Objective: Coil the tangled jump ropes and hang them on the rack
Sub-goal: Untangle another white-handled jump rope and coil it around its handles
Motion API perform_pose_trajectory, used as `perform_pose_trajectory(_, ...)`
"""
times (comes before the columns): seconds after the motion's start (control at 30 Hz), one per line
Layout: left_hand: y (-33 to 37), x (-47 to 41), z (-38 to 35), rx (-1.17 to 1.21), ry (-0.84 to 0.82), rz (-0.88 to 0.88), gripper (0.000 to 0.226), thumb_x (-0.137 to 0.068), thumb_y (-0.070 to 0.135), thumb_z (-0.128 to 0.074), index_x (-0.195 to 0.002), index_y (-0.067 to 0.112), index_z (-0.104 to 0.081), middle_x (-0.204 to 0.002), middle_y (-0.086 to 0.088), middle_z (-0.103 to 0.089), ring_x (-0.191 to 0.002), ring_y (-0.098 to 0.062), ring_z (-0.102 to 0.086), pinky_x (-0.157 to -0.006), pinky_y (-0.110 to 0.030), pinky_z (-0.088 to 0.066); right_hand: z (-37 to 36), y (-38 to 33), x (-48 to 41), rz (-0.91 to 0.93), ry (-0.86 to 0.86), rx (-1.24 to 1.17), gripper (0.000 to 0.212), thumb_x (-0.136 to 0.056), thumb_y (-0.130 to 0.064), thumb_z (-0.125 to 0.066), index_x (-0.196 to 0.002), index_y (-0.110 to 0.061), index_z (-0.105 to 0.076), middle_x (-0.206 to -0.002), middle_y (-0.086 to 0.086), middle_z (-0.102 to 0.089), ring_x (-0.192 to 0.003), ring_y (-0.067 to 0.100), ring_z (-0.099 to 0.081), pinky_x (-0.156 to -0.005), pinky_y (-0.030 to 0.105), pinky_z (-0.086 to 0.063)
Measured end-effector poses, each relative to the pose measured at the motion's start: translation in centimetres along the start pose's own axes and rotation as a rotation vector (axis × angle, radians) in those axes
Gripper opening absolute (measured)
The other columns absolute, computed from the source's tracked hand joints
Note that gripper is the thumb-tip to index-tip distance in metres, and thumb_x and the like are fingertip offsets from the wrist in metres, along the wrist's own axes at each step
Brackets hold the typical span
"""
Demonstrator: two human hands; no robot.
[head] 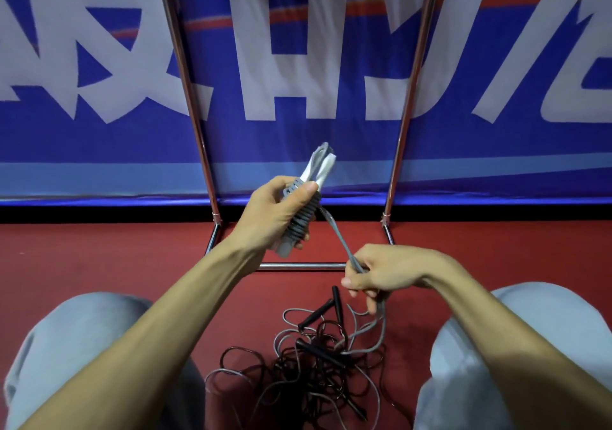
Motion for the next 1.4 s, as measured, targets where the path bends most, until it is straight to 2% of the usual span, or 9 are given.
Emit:
perform_pose_trajectory(0.2,-0.7,-0.6,2.2,-0.982,0.102,-0.165,0.042,-0.076,0.055,-0.072,-0.097,0.030,-0.044,-0.074,0.006,-0.059,-0.068,-0.022,-0.053,-0.057,-0.035,-0.036,1.4,-2.6,1.6,0.175,0.154,0.376,0.010,-0.093,-0.026,-0.057,-0.084,-0.028,-0.053,-0.065,-0.009,-0.052,-0.059,0.002,-0.048,-0.062,0.021,-0.040)
perform_pose_trajectory(0.4,-1.7,-0.5,0.7,-1.298,-0.040,-0.243,0.042,-0.083,0.055,-0.064,-0.105,0.027,-0.041,-0.100,0.008,-0.062,-0.085,-0.025,-0.057,-0.061,-0.034,-0.034,1.2,-4.8,2.6,0.374,0.323,0.537,0.013,-0.097,-0.025,-0.046,-0.086,-0.019,-0.051,-0.073,-0.004,-0.055,-0.070,0.017,-0.053,-0.070,0.042,-0.046)
perform_pose_trajectory(0.57,-2.1,0.3,-1.3,-1.462,-0.158,-0.337,0.037,-0.083,0.056,-0.057,-0.112,0.035,-0.050,-0.104,0.007,-0.062,-0.088,-0.026,-0.063,-0.062,-0.032,-0.042,3.9,-4.9,3.4,0.498,0.658,0.484,0.018,-0.093,-0.022,-0.048,-0.090,-0.015,-0.064,-0.077,-0.005,-0.061,-0.075,0.018,-0.057,-0.073,0.041,-0.047)
perform_pose_trajectory(0.73,-1.5,1.5,-3.5,-1.415,-0.233,-0.397,0.059,-0.069,0.082,-0.048,-0.103,0.035,-0.057,-0.092,0.008,-0.066,-0.084,-0.020,-0.061,-0.063,-0.033,-0.045,7.0,-2.7,3.7,0.402,0.947,0.240,0.017,-0.087,-0.031,-0.057,-0.087,-0.022,-0.072,-0.079,-0.005,-0.069,-0.079,0.017,-0.063,-0.075,0.040,-0.050)
perform_pose_trajectory(0.9,0.2,2.1,-3.3,-1.233,-0.193,-0.416,0.031,-0.078,0.061,-0.057,-0.095,0.035,-0.061,-0.065,0.005,-0.057,-0.064,-0.017,-0.053,-0.058,-0.031,-0.038,8.1,-1.4,3.9,0.282,1.037,0.004,0.011,-0.084,-0.026,-0.070,-0.078,-0.018,-0.075,-0.068,-0.008,-0.070,-0.072,0.008,-0.064,-0.074,0.023,-0.048)
perform_pose_trajectory(1.0,0.5,2.2,-3.1,-1.030,-0.293,-0.369,0.018,-0.082,0.049,-0.061,-0.088,0.032,-0.061,-0.060,0.003,-0.054,-0.053,-0.013,-0.046,-0.052,-0.031,-0.035,7.8,-0.6,2.7,0.211,0.951,-0.073,0.022,-0.086,-0.032,-0.068,-0.072,-0.016,-0.073,-0.060,-0.005,-0.066,-0.057,0.007,-0.061,-0.060,0.020,-0.045)
perform_pose_trajectory(1.1,1.2,2.4,-2.9,-0.466,-0.319,-0.193,0.008,-0.088,0.025,-0.065,-0.089,0.018,-0.067,-0.061,-0.004,-0.058,-0.048,-0.018,-0.048,-0.045,-0.029,-0.040,6.9,0.2,1.1,0.167,0.780,-0.272,0.040,-0.092,-0.028,-0.060,-0.054,-0.015,-0.065,-0.044,-0.003,-0.050,-0.041,0.012,-0.051,-0.052,0.026,-0.045)
perform_pose_trajectory(1.23,1.9,1.8,-1.7,-0.095,-0.147,-0.077,0.027,-0.094,0.016,-0.053,-0.119,0.020,-0.059,-0.063,-0.016,-0.059,-0.042,-0.025,-0.051,-0.039,-0.025,-0.041,5.2,-0.7,0.1,0.176,0.574,-0.394,0.066,-0.083,-0.065,-0.038,-0.055,-0.009,-0.058,-0.042,0.002,-0.040,-0.040,0.016,-0.053,-0.067,0.043,-0.056)
perform_pose_trajectory(1.4,1.6,1.2,-0.9,0.065,-0.016,0.036,0.021,-0.095,0.026,-0.045,-0.100,0.016,-0.062,-0.064,-0.015,-0.058,-0.041,-0.025,-0.050,-0.041,-0.024,-0.041,3.9,-1.1,-0.6,0.213,0.469,-0.412,0.048,-0.097,-0.042,-0.043,-0.065,-0.009,-0.054,-0.049,0.000,-0.046,-0.049,0.017,-0.056,-0.077,0.046,-0.055)
Point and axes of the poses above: each hand's wrist, its own x-axis away from the middle knuckle, its own z-axis out of the back of the hand, y = z × x, the point moved 7 cm from there along -x, towards the middle knuckle
